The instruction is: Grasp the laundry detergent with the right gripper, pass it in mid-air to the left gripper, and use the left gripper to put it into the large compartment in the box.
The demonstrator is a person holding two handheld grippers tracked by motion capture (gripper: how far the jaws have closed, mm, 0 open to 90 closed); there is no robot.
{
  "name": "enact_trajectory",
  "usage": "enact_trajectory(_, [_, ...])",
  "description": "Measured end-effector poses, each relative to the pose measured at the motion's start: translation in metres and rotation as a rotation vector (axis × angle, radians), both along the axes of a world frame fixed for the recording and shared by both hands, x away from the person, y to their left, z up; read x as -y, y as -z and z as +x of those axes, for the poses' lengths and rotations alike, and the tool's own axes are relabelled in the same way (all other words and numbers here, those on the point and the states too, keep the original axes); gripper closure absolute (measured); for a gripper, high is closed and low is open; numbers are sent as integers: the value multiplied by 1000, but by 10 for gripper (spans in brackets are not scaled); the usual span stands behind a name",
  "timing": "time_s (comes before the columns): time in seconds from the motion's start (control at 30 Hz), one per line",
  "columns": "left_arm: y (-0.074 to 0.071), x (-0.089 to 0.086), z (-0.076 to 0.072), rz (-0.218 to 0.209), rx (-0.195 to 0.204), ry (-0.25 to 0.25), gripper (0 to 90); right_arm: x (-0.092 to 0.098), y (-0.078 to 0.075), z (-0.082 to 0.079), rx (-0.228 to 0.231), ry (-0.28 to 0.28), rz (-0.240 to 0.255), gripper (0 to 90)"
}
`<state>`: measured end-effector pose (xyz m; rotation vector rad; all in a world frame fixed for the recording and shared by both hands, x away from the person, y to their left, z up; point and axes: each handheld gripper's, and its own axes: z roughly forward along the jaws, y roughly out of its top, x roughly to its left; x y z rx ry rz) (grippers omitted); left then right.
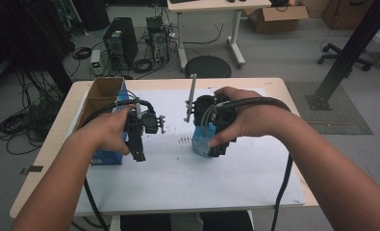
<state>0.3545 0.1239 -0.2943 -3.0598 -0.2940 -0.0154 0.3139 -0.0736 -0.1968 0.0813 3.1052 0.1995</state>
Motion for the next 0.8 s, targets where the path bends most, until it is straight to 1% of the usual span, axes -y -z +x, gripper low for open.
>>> enact_trajectory(0.1, [-1, 1, 0, -2, 3, 2, 2, 0, 1, 0, 0, 0, -9, 39])
enact_trajectory(0.13, [-3, 1, -1, -11, 6, 2, 2, 0, 1, 0, 1, -1, -11, 40])
enact_trajectory(0.2, [-4, 2, -1, -13, 5, 5, 2, 2, 2, 1, 10, 2, -14, 39])
enact_trajectory(0.3, [-5, 2, -2, -12, 7, 1, 2, 4, 4, 2, 13, 1, -7, 40])
enact_trajectory(0.33, [-5, 3, -4, -19, 14, 4, 2, 7, 6, 2, 16, 9, 9, 41])
enact_trajectory(0.4, [-7, 3, -6, -18, 22, 17, 2, 9, 8, 1, 14, 12, 15, 41])
enact_trajectory(0.57, [-10, 2, -14, -13, 10, 5, 2, 18, 14, 0, 5, 23, 25, 41])
enact_trajectory(0.67, [-11, 1, -18, -9, 15, 4, 2, 21, 17, -1, 7, 28, 33, 41])
enact_trajectory(0.73, [-13, -1, -25, -18, 14, 2, 2, 27, 25, -3, -1, 42, 46, 42])
enact_trajectory(0.77, [-13, -1, -25, -18, 14, 2, 2, 29, 27, -3, -1, 43, 48, 42])
enact_trajectory(0.8, [-12, -1, -29, -12, 10, -1, 2, 31, 29, -4, -5, 49, 50, 43])
